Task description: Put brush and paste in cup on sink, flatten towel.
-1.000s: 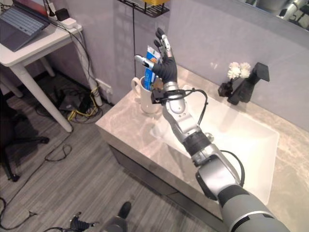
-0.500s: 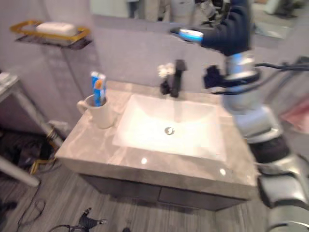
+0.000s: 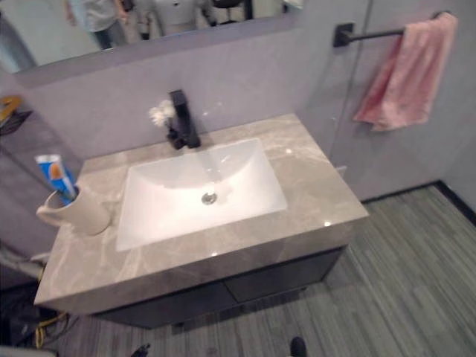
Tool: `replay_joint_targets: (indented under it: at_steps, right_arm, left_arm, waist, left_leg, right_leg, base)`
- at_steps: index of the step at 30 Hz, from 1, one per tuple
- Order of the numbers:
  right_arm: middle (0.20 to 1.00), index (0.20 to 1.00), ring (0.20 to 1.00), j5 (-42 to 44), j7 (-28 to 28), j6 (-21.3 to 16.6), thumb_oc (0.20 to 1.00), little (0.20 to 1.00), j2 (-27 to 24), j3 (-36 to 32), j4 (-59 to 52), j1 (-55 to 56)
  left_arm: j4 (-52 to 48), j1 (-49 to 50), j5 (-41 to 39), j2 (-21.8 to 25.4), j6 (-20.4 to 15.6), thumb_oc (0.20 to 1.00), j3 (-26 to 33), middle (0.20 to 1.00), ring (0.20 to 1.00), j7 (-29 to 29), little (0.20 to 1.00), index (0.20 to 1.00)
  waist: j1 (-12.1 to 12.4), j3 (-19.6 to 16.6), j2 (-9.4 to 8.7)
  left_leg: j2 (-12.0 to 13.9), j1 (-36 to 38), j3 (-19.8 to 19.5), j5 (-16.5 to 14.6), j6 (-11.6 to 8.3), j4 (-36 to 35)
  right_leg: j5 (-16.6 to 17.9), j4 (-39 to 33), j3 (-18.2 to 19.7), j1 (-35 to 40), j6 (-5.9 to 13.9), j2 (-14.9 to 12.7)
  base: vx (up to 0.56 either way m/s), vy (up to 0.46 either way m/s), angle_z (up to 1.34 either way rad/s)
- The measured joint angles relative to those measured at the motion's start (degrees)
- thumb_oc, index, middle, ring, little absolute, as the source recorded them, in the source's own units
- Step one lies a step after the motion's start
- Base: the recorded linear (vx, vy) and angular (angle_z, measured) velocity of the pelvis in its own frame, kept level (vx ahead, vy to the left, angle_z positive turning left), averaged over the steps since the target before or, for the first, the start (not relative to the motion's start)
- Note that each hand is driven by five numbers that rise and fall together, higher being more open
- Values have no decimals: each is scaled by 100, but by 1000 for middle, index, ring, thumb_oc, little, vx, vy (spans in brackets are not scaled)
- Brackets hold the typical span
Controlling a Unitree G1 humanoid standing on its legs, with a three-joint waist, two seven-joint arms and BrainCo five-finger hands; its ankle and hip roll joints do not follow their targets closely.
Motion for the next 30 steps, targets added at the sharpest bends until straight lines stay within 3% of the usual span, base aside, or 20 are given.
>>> replay_joint_targets:
  at_steps: [2, 3, 4, 5, 6, 7, 8, 9, 10, 11, 12, 13, 15, 16, 19, 20, 21, 25, 27, 30]
  right_arm:
    - [1000, 1000, 1000, -569, 603, -271, 1000, 1000, 420, 466, -422, -492]
    - [1000, 1000, 1000, -645, 614, -211, 1000, 1000, 538, 294, -323, -928]
    - [1000, 1000, 1000, -698, 625, -157, 1000, 1000, 578, 268, -262, -1160]
    - [1000, 1000, 1000, -828, 669, -66, 1000, 1000, 544, 503, -465, -1320]
    - [1000, 1000, 1000, -983, 739, -20, 1000, 1000, 376, 925, -896, -1307]
    - [1000, 1000, 1000, -1229, 922, -87, 1000, 1000, 112, 1279, -1467, -1178]
    - [1000, 1000, 1000, -1423, 1108, -191, 1000, 1000, -127, 1260, -1881, -1072]
    - [1000, 1000, 1000, -1527, 1260, -194, 1000, 1000, -262, 1155, -1739, -1028]
    - [1000, 1000, 1000, -1577, 1357, -180, 1000, 1000, -317, 1125, -1469, -1060]
    - [1000, 1000, 1000, -1663, 1484, -153, 1000, 1000, -291, 950, -756, -1137]
    - [1000, 1000, 1000, -1680, 1546, -111, 1000, 1000, -256, 753, -144, -1034]
    - [1000, 1000, 1000, -1674, 1584, -21, 1000, 1000, -205, 490, 225, -924]
    - [1000, 1000, 1000, -1661, 1631, 1, 1000, 1000, -105, 84, 526, -630]
    - [1000, 1000, 1000, -1625, 1643, 43, 1000, 1000, 12, -69, 652, -375]
    - [1000, 1000, 1000, -1621, 1674, 82, 1000, 1000, 135, -60, 685, -101]
    - [1000, 1000, 1000, -1619, 1685, 83, 1000, 1000, 178, -56, 688, -85]
    - [1000, 1000, 1000, -1591, 1667, 81, 1000, 1000, 287, -57, 677, -113]
    - [1000, 1000, 1000, -1319, 1579, 63, 1000, 1000, 392, -30, 423, -205]
    - [1000, 1000, 1000, -1219, 1492, 53, 1000, 1000, 380, -46, 208, -193]
    - [1000, 1000, 1000, -1124, 1371, 26, 1000, 1000, 399, -60, 6, -246]
  left_arm:
    - [-311, 59, 1, 6, -39, 1000, -5, 1000, 1000, -90, 1000, 1000]
    - [-715, 339, -8, 75, -53, 1000, -33, 1000, 1000, -171, 1000, 1000]
    - [-1221, 619, -8, 178, -48, 1000, -118, 1000, 1000, -241, 1000, 1000]
    - [-1807, 933, -31, 332, 53, 1000, -197, 1000, 1000, -349, 1000, 1000]
    - [-2756, 1326, -80, 620, 83, 1000, -305, 1000, 1000, -516, 1000, 1000]
    - [-4310, 1853, -219, 1205, 112, 1000, -434, 1000, 1000, -779, 1000, 1000]
    - [-6177, 2435, -330, 2285, -67, 1000, -447, 1000, 1000, -1113, 1000, 1000]
    - [-7270, 2780, -583, 3320, -157, 1000, -264, 1000, 1000, -1411, 1000, 1000]
    - [-7672, 2915, -777, 3799, -227, 1000, -13, 1000, 1000, -1613, 1000, 1000]
    - [-8369, 3159, -1387, 4569, -87, 1000, 510, 1000, 1000, -2033, 1000, 1000]
    - [-9028, 3451, -1865, 5217, -133, 1000, 1107, 1000, 1000, -2331, 1000, 1000]
    - [-9254, 3565, -2291, 5344, -216, 1000, 1578, 1000, 1000, -2527, 1000, 1000]
    - [-9346, 3769, -3018, 5104, -241, 1000, 2197, 1000, 1000, -2788, 1000, 1000]
    - [-9179, 3743, -3796, 4627, -276, 1000, 2673, 1000, 1000, -2981, 1000, 1000]
    - [-8502, 3093, -4595, 3784, -369, 1000, 2759, 1000, 1000, -2873, 1000, 1000]
    - [-8282, 2865, -4732, 3540, -384, 799, 2732, 799, 799, -2731, 799, 799]
    - [-7911, 2602, -4738, 3214, -457, 200, 2722, 200, 200, -2456, 200, 200]
    - [-7145, 2272, -4450, 2929, -512, 200, 2425, 200, 200, -1563, 200, 200]
    - [-7160, 2394, -4188, 2926, -502, 200, 2459, 200, 200, -1394, 200, 200]
    - [-7173, 2477, -3979, 2650, -515, 200, 2491, 200, 200, -1255, 200, 200]
  waist:
    - [147, 23, -20]
    - [364, 16, 96]
    - [400, 40, 121]
    - [541, 40, 253]
    - [563, 70, 267]
    - [580, 141, 258]
    - [718, 182, 261]
    - [839, 175, 292]
    - [897, 144, 331]
    - [1003, 90, 401]
    - [1083, 92, 350]
    - [1163, 61, 392]
    - [1180, 32, 434]
    - [1171, 27, 426]
    - [1174, 17, 388]
    - [1172, -1, 351]
    - [1173, -60, 273]
    - [1128, -145, 90]
    - [1117, -172, 30]
    - [1039, -180, 100]
  left_leg:
    - [51, -108, -155, 15, -24, 2]
    - [90, -132, -206, 30, -9, 4]
    - [97, -150, -281, 90, -3, 7]
    - [113, -136, -293, 242, 46, 30]
    - [117, -135, -308, 251, 26, 25]
    - [101, -124, -370, 269, -3, 5]
    - [71, -73, -446, 290, -31, 29]
    - [39, 36, -474, 269, -36, 29]
    - [13, 59, -476, 224, -41, 26]
    - [-48, 71, -597, 199, -38, 0]
    - [-86, 46, -649, 200, -36, 5]
    - [-123, 46, -731, 214, -32, 30]
    - [-154, 39, -815, 220, -35, 31]
    - [-148, 66, -893, 219, -36, 31]
    - [-121, 41, -957, 234, -61, 31]
    - [-110, 34, -971, 240, -74, 31]
    - [-74, 21, -974, 243, -87, 29]
    - [12, -23, -960, 188, -127, 3]
    - [33, -98, -910, 192, -124, 3]
    - [-6, -89, -854, 212, -80, 3]
  right_leg:
    - [8, 1, -105, -15, -26, 40]
    - [-9, -1, -249, 49, -58, 49]
    - [-26, -2, -320, 83, -91, 65]
    - [-28, -3, -405, 135, -117, 69]
    - [-39, -4, -434, 152, -115, 66]
    - [-40, -4, -480, 188, -106, 55]
    - [-53, -3, -551, 287, -105, 34]
    - [-94, 0, -605, 430, -53, 5]
    - [-142, 0, -608, 494, 4, -5]
    - [-163, -2, -693, 574, 16, -75]
    - [-171, 41, -783, 592, 31, -100]
    - [-168, 44, -827, 592, 40, -132]
    - [-198, 44, -940, 657, 78, -153]
    - [-242, 45, -1007, 734, 105, -143]
    - [-274, 44, -1095, 767, 101, -93]
    - [-285, 45, -1102, 767, 91, -75]
    - [-320, 42, -1102, 769, 64, -40]
    - [-336, 45, -1073, 713, 14, -2]
    - [-313, 44, -1010, 601, 2, -1]
    - [-281, 43, -893, 543, 4, -40]
  base:
    - [-4, -29, 42]
    - [-14, -43, 63]
    - [-23, -25, 47]
    - [-19, -21, 28]
    - [1, -14, 26]
    - [15, -21, 31]
    - [16, -26, 36]
    - [10, -36, 26]
    - [1, -47, 25]
    - [-7, -49, 29]
    - [-3, -55, 38]
    - [-2, -49, 33]
    - [7, -44, 30]
    - [7, -37, 30]
    - [6, -33, 16]
    - [0, 0, 0]
    - [0, 0, 0]
    - [-7, 2, -4]
    - [9, 14, -12]
    - [15, 18, -13]
